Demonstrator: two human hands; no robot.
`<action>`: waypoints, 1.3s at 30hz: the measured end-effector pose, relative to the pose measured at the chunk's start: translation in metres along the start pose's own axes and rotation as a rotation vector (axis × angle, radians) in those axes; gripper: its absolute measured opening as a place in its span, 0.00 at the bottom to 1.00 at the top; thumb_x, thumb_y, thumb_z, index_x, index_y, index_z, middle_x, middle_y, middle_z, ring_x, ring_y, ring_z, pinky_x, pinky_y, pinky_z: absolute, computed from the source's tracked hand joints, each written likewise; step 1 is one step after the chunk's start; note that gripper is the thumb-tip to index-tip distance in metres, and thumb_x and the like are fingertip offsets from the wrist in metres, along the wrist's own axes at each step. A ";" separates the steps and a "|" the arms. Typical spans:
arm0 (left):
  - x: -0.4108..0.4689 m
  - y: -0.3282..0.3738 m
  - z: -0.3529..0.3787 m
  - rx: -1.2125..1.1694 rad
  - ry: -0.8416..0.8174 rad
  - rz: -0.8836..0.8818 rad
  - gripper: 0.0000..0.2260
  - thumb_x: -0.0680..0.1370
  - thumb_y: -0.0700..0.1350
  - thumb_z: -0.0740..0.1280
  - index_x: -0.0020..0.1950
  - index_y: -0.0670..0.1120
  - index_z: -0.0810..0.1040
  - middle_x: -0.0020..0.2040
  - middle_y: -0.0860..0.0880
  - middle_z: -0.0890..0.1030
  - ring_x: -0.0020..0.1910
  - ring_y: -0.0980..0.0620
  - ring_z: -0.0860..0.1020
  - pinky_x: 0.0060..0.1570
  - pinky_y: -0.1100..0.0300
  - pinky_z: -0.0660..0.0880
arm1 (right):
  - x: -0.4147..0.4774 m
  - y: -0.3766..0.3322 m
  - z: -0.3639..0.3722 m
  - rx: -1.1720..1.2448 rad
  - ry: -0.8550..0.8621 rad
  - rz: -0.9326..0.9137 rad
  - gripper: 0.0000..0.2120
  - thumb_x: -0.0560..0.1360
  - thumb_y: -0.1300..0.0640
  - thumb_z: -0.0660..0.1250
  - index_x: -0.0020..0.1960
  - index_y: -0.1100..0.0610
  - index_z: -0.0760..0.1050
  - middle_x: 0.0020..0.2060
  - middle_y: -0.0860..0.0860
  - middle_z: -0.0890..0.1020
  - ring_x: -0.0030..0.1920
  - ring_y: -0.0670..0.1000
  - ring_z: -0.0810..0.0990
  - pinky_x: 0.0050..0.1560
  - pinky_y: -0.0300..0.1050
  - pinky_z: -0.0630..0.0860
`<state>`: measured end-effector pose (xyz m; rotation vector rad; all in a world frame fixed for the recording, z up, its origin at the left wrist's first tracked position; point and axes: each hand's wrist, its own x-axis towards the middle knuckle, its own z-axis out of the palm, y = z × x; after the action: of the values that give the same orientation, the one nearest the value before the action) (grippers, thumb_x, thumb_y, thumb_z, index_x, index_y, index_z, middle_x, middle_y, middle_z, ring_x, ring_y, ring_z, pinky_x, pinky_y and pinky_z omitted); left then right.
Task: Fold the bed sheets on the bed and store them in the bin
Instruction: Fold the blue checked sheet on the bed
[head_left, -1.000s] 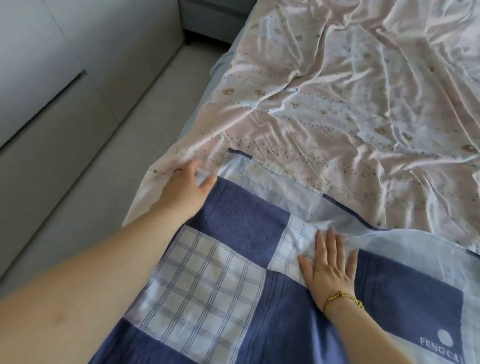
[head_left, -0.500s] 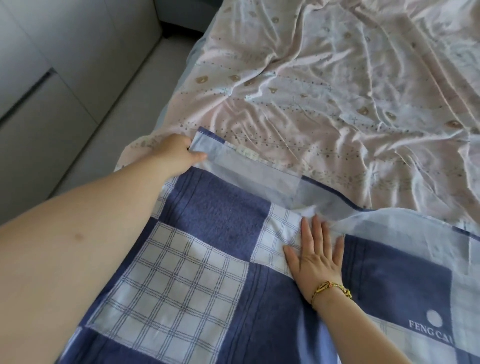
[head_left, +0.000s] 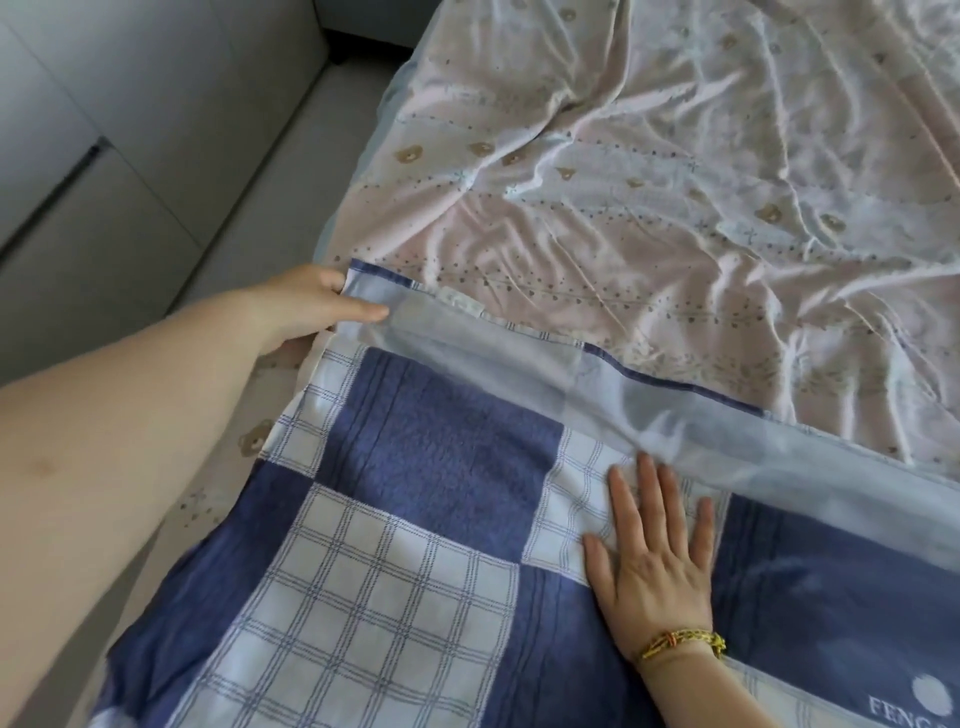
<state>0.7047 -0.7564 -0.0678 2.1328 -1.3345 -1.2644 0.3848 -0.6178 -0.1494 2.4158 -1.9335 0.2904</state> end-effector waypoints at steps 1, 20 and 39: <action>-0.001 0.009 0.000 0.017 -0.027 -0.006 0.19 0.72 0.48 0.72 0.60 0.43 0.75 0.56 0.44 0.76 0.53 0.48 0.75 0.48 0.62 0.68 | 0.001 0.000 0.001 0.006 0.009 -0.004 0.27 0.79 0.40 0.36 0.75 0.47 0.39 0.75 0.47 0.42 0.74 0.45 0.38 0.72 0.50 0.38; -0.129 -0.063 0.038 0.964 0.362 0.686 0.05 0.64 0.39 0.68 0.36 0.42 0.83 0.40 0.47 0.84 0.50 0.47 0.81 0.71 0.52 0.43 | 0.002 -0.005 -0.009 -0.134 -0.029 0.058 0.37 0.79 0.42 0.37 0.52 0.62 0.80 0.47 0.63 0.83 0.50 0.65 0.81 0.71 0.48 0.43; -0.117 -0.088 0.138 0.490 0.731 0.353 0.25 0.68 0.44 0.52 0.66 0.45 0.64 0.65 0.36 0.72 0.65 0.43 0.62 0.69 0.58 0.42 | -0.010 0.023 -0.079 0.132 0.653 -0.007 0.15 0.72 0.54 0.64 0.53 0.62 0.65 0.59 0.43 0.68 0.59 0.56 0.67 0.66 0.49 0.59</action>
<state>0.6212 -0.5889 -0.1420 2.1706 -1.6437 0.0181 0.3506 -0.6025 -0.0759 2.0168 -1.6339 1.0763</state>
